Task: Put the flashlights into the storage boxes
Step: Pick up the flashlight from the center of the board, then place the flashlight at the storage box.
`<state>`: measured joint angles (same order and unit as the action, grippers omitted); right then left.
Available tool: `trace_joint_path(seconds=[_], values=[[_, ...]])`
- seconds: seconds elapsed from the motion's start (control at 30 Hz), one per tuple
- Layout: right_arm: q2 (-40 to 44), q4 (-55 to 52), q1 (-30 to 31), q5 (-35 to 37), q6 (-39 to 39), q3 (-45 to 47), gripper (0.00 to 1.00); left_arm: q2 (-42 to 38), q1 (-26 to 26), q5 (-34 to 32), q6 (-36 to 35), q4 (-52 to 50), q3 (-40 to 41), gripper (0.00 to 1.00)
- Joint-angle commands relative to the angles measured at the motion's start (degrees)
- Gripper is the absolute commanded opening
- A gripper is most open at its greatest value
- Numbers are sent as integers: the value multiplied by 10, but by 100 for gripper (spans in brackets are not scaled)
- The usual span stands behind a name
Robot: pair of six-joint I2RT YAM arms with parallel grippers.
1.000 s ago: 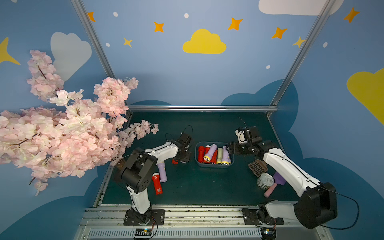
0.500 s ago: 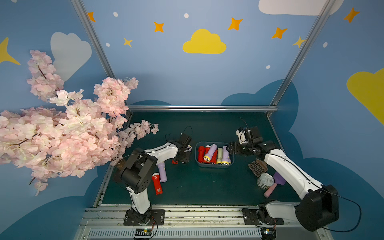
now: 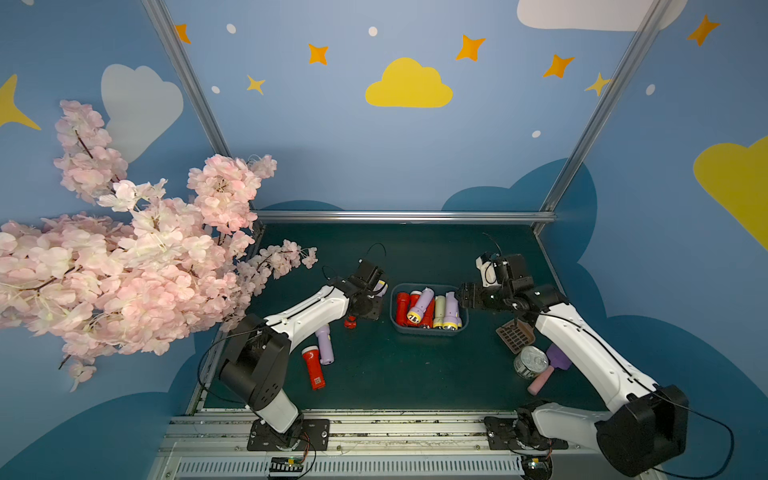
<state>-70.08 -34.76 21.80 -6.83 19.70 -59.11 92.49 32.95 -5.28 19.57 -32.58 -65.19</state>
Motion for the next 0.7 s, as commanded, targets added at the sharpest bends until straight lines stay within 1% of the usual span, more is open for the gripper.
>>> trace_joint_path(seconds=[0.0,0.1,0.23,0.43,0.5,0.67], values=[[19,-6,0,-8,8,12,86,-22,14,35,24,-3,-20,24],[28,-5,0,-13,9,20,86,-20,28,57,46,16,-28,24],[44,-8,0,-13,7,31,86,2,50,63,65,20,-53,24],[79,-12,-3,-1,2,53,86,29,89,44,104,49,-63,25],[88,-13,-4,-2,0,58,86,37,94,36,111,56,-63,27],[107,-23,-9,3,-8,66,86,58,99,24,123,62,-66,27]])
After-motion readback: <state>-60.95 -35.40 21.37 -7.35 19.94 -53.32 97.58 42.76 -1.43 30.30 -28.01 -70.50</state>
